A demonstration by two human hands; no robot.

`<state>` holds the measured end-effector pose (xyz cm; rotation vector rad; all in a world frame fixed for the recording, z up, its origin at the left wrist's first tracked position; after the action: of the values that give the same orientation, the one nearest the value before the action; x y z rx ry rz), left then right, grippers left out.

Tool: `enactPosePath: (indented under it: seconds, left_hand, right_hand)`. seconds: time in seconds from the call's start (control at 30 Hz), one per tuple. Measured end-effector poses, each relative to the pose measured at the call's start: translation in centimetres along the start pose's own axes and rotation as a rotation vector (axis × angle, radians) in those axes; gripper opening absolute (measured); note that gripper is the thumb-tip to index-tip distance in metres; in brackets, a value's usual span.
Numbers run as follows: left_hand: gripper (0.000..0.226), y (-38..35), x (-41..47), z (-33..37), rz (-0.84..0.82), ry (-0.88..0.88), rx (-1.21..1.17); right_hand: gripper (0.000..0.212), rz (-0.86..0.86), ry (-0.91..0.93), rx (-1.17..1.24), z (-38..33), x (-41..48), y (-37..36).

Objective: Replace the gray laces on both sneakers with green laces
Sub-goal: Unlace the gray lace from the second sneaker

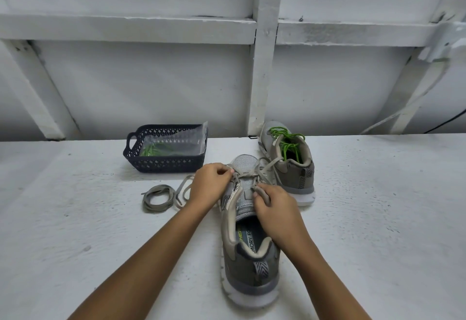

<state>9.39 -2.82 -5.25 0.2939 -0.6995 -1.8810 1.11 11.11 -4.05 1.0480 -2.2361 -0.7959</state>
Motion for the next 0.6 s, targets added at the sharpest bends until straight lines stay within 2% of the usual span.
enactPosePath:
  seconds: [0.2, 0.3, 0.4, 0.6]
  left_hand:
    - [0.017, -0.2, 1.0, -0.5, 0.031, 0.078, -0.167]
    - [0.020, 0.5, 1.8, -0.8, 0.149, 0.133, -0.359]
    - [0.021, 1.0, 1.9, -1.0, 0.240, 0.172, -0.422]
    - [0.028, -0.6, 0.0, -0.6, -0.016, 0.108, -0.246]
  right_hand:
    - [0.029, -0.003, -0.002, 0.004, 0.0, 0.0, 0.0]
    - [0.030, -0.004, -0.006, 0.008, 0.0, 0.0, 0.0]
    - [0.030, -0.003, -0.009, 0.011, 0.1, 0.0, 0.0]
    - [0.030, -0.005, -0.017, 0.017, 0.2, 0.0, -0.1]
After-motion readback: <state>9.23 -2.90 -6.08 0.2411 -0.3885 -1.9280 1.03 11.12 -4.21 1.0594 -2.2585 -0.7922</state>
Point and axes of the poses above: each hand's wrist, its own x-axis towards the middle knuckle, its own y-axis out of the back of the hand, z = x × y, the point moved 2 cm from there along x, towards the middle knuckle, and after that the axes turned 3 degrees about -x, right-handed, at the moved point
